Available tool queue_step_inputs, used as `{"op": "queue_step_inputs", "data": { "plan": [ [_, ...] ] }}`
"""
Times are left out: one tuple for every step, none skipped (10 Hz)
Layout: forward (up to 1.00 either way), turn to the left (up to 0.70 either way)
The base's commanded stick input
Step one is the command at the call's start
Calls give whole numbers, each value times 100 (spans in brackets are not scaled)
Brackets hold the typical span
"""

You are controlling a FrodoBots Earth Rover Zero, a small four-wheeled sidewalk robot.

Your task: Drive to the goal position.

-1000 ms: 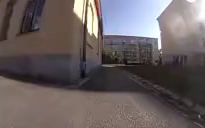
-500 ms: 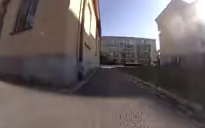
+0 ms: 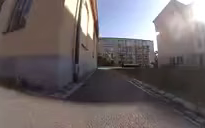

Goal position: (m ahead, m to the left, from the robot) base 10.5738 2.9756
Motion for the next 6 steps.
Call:
{"op": "queue_step_inputs", "data": {
  "plan": [
    [60,0],
    [60,0],
    [60,0],
    [60,0],
    [60,0],
    [60,0]
  ]
}}
